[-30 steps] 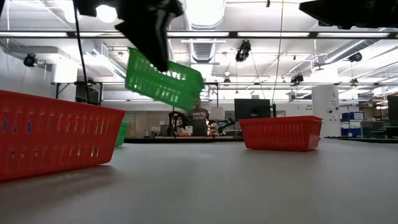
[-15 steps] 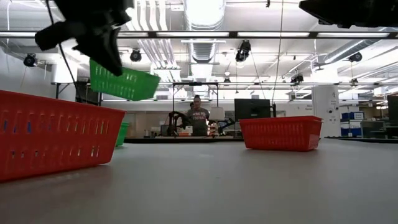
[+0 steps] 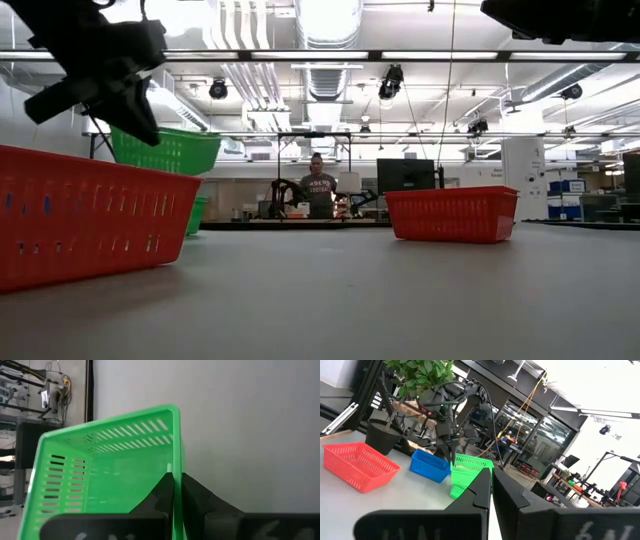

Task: Stack baskets by color
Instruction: Stack the right green basket on the stacked green baskets

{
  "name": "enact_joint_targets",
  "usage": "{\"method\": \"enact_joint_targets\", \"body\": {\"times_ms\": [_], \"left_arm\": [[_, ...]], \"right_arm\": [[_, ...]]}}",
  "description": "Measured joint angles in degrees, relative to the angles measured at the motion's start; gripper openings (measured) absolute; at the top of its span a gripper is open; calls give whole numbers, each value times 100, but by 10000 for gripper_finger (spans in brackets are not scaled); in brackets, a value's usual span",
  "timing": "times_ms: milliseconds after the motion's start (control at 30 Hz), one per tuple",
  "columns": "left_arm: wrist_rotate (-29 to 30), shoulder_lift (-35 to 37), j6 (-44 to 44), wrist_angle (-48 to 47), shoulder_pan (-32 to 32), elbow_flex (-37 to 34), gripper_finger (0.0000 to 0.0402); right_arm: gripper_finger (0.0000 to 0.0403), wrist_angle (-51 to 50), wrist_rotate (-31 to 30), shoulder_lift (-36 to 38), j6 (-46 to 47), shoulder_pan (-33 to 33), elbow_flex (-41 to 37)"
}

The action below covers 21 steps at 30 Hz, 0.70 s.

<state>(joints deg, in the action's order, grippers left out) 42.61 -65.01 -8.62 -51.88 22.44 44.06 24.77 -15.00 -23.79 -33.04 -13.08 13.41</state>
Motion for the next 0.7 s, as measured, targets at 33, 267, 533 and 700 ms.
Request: {"method": "enact_joint_targets", "body": {"times_ms": [33,267,533,700], "left_arm": [[2,92,-1,-39,-2,-56,0],[38,720,154,37,-168,-219,0],[63,889,-1021,43,-722,-211,0],[-27,702,-1115,34,-894,-249,0]], "right_arm": [[9,0,-2,0,0,0,0],[9,32,0,2,-17,0,2],[9,144,20,7,-68,0,7],[9,149,17,2,-116,0,7]]}}
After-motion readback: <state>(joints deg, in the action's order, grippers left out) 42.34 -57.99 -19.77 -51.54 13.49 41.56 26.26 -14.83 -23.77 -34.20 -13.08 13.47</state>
